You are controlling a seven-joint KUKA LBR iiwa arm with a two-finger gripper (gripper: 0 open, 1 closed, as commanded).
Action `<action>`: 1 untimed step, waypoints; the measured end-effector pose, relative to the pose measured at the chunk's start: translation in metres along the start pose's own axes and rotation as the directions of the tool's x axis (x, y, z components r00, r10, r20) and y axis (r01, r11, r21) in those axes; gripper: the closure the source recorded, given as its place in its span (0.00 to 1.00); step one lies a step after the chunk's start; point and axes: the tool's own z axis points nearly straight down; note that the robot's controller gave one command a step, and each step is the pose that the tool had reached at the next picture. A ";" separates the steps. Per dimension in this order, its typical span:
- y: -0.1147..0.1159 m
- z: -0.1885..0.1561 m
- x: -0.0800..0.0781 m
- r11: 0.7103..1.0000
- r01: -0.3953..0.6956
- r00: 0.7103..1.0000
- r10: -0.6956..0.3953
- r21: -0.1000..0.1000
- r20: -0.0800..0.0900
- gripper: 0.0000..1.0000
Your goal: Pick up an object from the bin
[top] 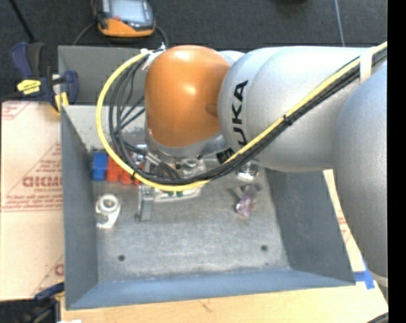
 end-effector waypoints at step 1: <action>0.028 0.142 -0.039 0.996 0.090 0.996 -0.090 0.003 0.000 0.00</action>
Offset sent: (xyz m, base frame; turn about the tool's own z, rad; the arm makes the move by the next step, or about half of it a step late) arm 0.0384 0.0300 -0.1386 -0.0918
